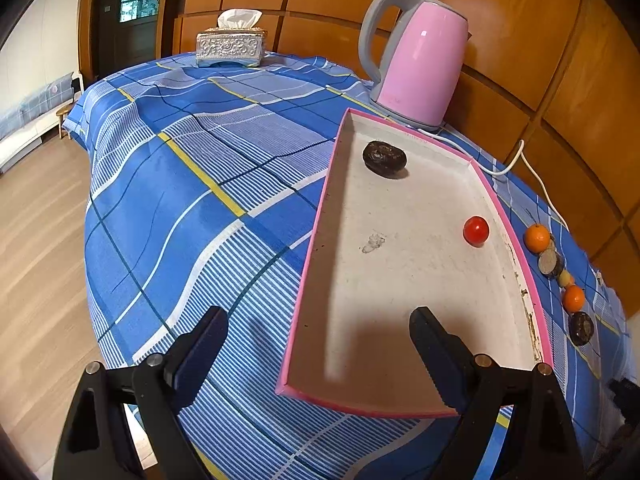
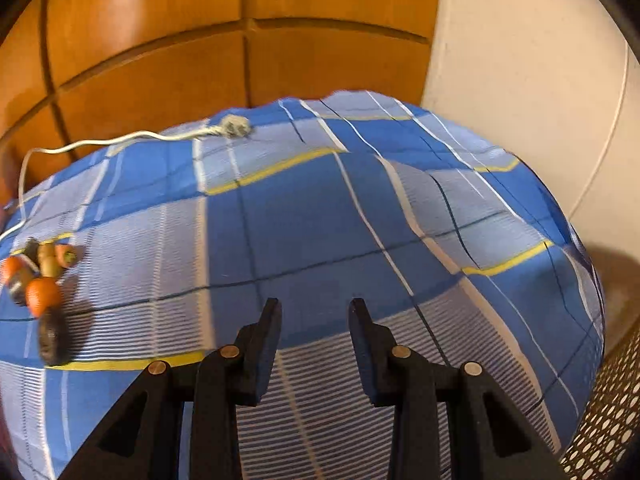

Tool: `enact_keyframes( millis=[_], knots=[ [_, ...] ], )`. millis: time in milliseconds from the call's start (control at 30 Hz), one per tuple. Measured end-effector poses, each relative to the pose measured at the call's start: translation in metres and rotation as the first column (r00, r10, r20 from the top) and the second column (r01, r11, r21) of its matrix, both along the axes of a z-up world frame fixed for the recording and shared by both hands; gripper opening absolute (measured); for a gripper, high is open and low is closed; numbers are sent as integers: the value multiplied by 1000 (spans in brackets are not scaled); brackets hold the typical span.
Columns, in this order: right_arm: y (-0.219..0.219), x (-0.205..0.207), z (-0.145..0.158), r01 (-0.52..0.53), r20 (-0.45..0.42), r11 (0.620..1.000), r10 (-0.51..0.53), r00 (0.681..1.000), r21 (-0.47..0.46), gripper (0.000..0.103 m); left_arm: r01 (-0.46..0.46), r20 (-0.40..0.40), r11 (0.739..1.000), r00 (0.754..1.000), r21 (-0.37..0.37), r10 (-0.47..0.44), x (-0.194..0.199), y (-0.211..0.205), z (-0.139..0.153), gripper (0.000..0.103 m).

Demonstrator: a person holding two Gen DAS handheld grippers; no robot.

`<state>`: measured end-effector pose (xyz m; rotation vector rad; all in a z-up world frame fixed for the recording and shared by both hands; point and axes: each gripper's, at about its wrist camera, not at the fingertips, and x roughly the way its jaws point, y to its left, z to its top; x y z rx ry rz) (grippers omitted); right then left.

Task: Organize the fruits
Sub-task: 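Reach the left tool to the cut log slice and grasp it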

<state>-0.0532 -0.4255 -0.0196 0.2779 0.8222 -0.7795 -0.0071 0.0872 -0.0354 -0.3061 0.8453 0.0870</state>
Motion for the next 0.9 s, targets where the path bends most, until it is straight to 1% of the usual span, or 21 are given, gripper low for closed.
enact_keyframes(
  millis=[133, 300, 400, 533, 667, 700, 767, 833, 900],
  knots=[
    [-10, -3, -12, 57, -6, 998, -57, 998, 17, 36, 5, 3, 1000, 1000, 3, -5, 1, -1, 1, 93],
    [-12, -5, -14, 65, 10, 998, -65, 998, -3, 38, 18, 24, 1000, 1000, 6, -18, 3, -3, 10, 93],
    [-10, -4, -15, 66, 15, 998, -66, 998, -9, 39, 48, 54, 999, 997, 14, -49, 4, -8, 22, 93],
    [-11, -5, -16, 67, 25, 998, -67, 997, -5, 39, 124, 87, 992, 988, 39, -127, 6, -25, 40, 93],
    [-12, -5, -16, 68, 32, 998, -68, 997, -3, 39, 222, 102, 973, 969, 60, -227, 15, -48, 58, 93],
    [-12, -5, -16, 68, 33, 998, -68, 997, -2, 39, 256, 97, 964, 960, 67, -262, 20, -57, 63, 93],
    [-11, -5, -16, 69, 35, 998, -69, 997, -2, 39, 297, 96, 952, 948, 71, -303, 26, -70, 71, 92],
    [-11, -5, -16, 69, 37, 998, -69, 997, -1, 39, 347, 101, 933, 929, 92, -355, 33, -86, 79, 92],
    [-12, -6, -16, 69, 40, 998, -69, 997, 1, 39, 392, 95, 915, 911, 96, -400, 40, -101, 84, 91]
  ],
)
